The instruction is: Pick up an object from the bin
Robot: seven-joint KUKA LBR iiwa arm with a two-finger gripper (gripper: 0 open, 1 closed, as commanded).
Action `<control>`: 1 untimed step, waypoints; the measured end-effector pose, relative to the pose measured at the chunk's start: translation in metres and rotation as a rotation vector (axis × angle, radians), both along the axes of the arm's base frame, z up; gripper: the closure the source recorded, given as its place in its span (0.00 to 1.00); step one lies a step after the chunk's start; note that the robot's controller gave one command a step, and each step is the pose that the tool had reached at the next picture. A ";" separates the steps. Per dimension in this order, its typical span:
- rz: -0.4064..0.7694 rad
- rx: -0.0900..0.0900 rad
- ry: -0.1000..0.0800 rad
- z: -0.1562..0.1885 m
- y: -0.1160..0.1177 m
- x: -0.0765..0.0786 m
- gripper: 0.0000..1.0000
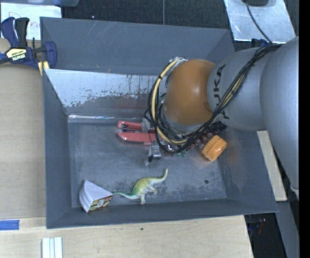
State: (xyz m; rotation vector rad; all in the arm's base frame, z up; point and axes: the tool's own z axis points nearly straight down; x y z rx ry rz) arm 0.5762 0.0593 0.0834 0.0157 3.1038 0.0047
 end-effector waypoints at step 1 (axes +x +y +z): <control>-0.080 0.010 -0.031 -0.004 -0.012 0.035 1.00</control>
Offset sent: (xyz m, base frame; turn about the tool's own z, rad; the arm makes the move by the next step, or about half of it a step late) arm 0.0000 0.0000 0.0000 0.0000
